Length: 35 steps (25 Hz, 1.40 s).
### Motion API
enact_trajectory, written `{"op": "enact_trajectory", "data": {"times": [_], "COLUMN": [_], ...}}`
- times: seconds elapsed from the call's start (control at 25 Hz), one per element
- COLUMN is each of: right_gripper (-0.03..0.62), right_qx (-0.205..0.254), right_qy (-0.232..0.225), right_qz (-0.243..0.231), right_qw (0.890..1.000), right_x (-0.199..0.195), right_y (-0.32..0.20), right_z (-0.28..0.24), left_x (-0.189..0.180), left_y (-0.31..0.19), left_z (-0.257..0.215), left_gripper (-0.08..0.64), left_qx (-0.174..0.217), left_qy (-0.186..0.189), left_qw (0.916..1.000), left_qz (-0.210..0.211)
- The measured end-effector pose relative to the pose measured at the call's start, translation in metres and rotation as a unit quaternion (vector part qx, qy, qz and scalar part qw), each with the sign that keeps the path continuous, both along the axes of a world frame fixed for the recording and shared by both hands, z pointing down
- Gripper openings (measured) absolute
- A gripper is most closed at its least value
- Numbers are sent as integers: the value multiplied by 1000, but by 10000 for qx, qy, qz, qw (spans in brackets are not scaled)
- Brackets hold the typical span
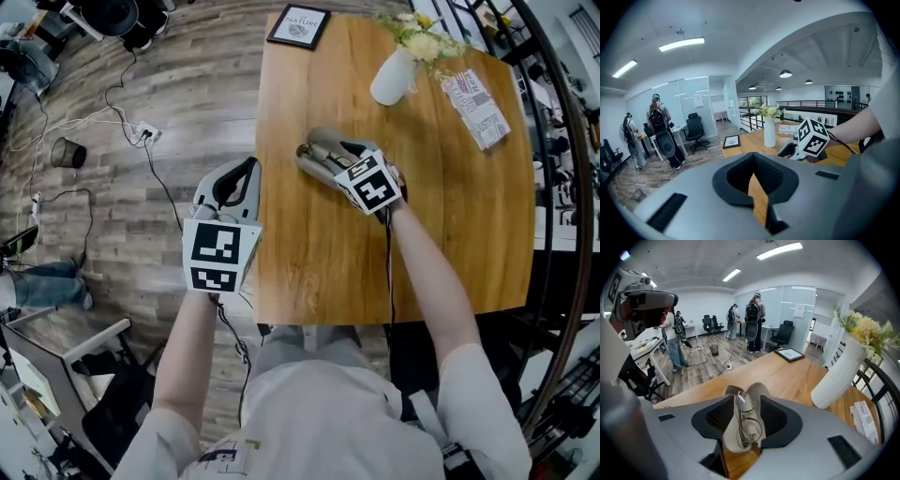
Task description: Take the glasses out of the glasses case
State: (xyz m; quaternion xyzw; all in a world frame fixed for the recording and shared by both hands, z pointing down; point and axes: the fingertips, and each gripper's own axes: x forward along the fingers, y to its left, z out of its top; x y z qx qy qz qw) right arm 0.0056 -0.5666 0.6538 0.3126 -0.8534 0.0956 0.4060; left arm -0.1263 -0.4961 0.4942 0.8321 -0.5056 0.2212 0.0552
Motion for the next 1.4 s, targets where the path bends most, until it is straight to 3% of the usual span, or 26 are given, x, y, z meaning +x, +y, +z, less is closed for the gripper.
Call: {"op": "enact_trajectory", "data": {"times": [0.2,0.44,0.84,1.08,1.36,1.4], "right_gripper": [199,199,162,135,129,86], "right_qx": [-349,-438,132,170,950,1106], "right_qy": [306,940,1522,1235,754,661], "right_qz": [-187,-297,-726,-706,-492,-422], "right_qw": [9987,9942,9856,9897,9914,9908], "right_x": [-14,-11,-14,-21,-18,-18], "right_y": [2,4,-1,7,10,12], "right_z": [41,84,96,59,-42,-61], "left_x": [-2,-11,-20,-20,-14,-15], "left_y": [1,13,30,36,41,44], "left_z": [33,65,80,70,25,15], "left_gripper": [17,17,17,17,17,17], "left_qx": [-272,-545,-717,-670,-309,-225], "left_qy": [55,56,114,93,96,94], "left_qw": [9996,9985,9972,9976,9994,9996], "left_qz": [1,-33,-164,-140,-123,-114]}}
